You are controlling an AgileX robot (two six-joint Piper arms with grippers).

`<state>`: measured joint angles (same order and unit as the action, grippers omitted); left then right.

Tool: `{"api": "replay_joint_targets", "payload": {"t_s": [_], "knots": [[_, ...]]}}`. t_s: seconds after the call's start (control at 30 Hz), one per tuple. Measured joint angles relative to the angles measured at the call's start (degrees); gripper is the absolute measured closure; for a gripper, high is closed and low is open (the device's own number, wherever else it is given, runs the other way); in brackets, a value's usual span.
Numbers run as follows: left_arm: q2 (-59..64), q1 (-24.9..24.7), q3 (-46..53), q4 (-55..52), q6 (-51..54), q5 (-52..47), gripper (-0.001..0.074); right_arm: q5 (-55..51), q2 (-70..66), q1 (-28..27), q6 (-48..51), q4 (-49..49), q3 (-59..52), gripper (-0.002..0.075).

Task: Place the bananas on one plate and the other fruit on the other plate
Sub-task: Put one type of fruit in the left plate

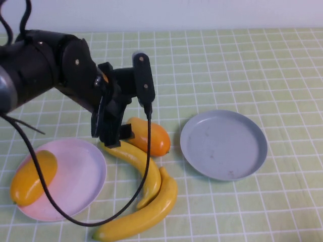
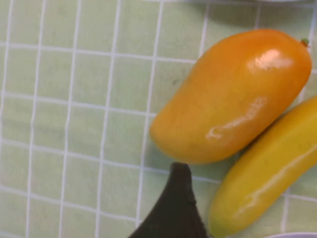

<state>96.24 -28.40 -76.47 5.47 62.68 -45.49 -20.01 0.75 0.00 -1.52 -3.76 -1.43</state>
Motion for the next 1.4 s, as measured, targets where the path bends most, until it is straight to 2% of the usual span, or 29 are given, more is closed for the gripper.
{"api": "replay_joint_targets", "payload": {"t_s": [0.1, 0.27, 0.67, 1.4], "knots": [[3.22, 0.0, -0.46, 0.27, 7.33, 0.72, 0.0193, 0.0, 0.0, 0.0, 0.0, 0.0, 0.0, 0.0741], [7.07, 0.0, -0.49, 0.86, 12.6, 5.97, 0.0239, 0.0, 0.0, 0.0, 0.0, 0.0, 0.0, 0.0741], [11.0, 0.0, -0.59, 9.0, 25.33, 9.06, 0.0248, 0.0, 0.0, 0.0, 0.0, 0.0, 0.0, 0.0741], [15.94, 0.0, -1.93, 11.34, 26.85, 13.85, 0.0258, 0.0, 0.0, 0.0, 0.0, 0.0, 0.0, 0.0742]]}}
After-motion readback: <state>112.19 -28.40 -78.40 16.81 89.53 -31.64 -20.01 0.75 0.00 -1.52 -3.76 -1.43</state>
